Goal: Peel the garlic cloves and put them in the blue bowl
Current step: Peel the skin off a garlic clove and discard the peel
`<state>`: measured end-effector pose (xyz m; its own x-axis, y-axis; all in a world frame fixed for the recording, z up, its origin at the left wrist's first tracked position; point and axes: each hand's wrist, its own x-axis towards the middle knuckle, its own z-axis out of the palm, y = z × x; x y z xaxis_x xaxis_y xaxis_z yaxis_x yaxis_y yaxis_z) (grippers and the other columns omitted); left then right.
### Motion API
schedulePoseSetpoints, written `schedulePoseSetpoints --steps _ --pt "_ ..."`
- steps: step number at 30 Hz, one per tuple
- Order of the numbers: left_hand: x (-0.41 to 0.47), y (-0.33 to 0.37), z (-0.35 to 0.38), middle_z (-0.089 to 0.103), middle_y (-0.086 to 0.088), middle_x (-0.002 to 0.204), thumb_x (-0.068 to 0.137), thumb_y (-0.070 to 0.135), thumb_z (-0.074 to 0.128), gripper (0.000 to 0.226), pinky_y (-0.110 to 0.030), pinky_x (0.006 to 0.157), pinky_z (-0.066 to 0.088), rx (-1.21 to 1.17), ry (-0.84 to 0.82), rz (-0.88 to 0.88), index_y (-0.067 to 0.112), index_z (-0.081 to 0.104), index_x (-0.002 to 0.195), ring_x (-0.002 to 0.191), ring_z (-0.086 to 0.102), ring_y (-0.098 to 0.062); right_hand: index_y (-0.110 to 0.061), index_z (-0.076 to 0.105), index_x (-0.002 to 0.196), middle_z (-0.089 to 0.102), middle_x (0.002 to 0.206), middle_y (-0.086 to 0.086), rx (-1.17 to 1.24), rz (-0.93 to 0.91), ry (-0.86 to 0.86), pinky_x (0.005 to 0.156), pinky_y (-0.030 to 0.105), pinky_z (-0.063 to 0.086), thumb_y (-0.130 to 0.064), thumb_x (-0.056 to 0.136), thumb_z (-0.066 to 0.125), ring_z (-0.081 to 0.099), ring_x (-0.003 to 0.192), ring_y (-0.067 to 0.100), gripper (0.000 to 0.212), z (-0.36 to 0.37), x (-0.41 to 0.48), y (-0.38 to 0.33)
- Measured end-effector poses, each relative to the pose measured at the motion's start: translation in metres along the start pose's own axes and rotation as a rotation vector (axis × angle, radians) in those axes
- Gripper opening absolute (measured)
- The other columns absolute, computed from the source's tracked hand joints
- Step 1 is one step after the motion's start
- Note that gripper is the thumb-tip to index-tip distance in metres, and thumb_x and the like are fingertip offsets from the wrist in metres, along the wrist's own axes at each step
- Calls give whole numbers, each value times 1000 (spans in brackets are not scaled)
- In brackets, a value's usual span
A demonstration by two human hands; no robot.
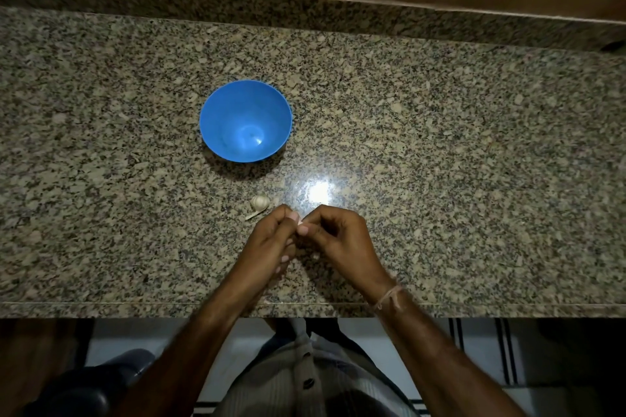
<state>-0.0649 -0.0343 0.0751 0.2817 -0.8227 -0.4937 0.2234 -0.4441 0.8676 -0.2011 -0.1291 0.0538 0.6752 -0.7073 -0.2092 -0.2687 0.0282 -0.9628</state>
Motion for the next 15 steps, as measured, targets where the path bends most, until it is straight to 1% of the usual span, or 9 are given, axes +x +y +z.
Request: schedulePoseSetpoints --steps 2,4,5,7,10,11,12,14,15 --pt "1 1 7 36 8 62 112 29 42 30 -28 46 22 1 29 29 21 46 84 50 34 -9 -8 75 88 76 82 5 117 52 58 77 43 60 -13 99 70 73 81 27 13 7 -4 0" --pt "-2 2 15 45 14 61 113 26 41 29 -16 50 34 76 77 74 13 45 87 53 43 1 -10 71 87 72 79 3 99 54 62 74 42 57 -18 104 63 70 78 25 21 11 -7 2" --pt "-2 0 17 48 14 63 113 27 40 30 -15 54 37 142 103 105 11 46 88 57 45 1 -10 69 86 69 77 2 81 67 46 72 40 55 -21 106 60 66 75 22 25 11 -7 2" --pt "-1 -7 20 53 10 69 113 30 39 31 -20 58 38 265 142 154 13 49 89 63 49 -3 -10 65 82 62 72 -2 94 123 7 69 34 48 -25 108 57 59 71 15 31 10 -6 3" --pt "2 -11 26 63 -1 77 114 32 38 33 -31 63 46 280 210 133 14 54 91 70 60 -15 -18 60 75 55 66 -11 76 177 16 65 25 42 -26 110 53 51 65 5 37 11 -5 3" --pt "3 -10 30 62 -3 76 114 32 38 34 -32 62 48 231 212 112 15 55 90 69 61 -15 -20 57 74 53 64 -13 4 136 32 62 22 39 -25 110 52 48 62 1 36 10 -5 4" --pt "3 -9 33 58 -2 70 114 30 38 34 -28 56 45 136 208 64 15 55 88 63 58 -12 -21 54 75 50 63 -13 -115 68 41 59 18 36 -23 110 52 46 59 0 35 9 -5 6" --pt "4 -4 37 45 6 59 114 27 38 34 -19 43 32 -100 169 -121 17 50 84 47 40 -5 -21 49 78 44 64 -14 -361 -93 40 58 16 30 -23 110 50 42 58 0 32 1 -2 10" --pt "5 -1 36 39 7 59 114 26 38 33 -19 39 26 -199 135 -210 18 48 84 45 33 -5 -21 48 79 43 65 -14 -425 -134 24 59 19 29 -23 110 49 41 59 1 31 -3 0 9"
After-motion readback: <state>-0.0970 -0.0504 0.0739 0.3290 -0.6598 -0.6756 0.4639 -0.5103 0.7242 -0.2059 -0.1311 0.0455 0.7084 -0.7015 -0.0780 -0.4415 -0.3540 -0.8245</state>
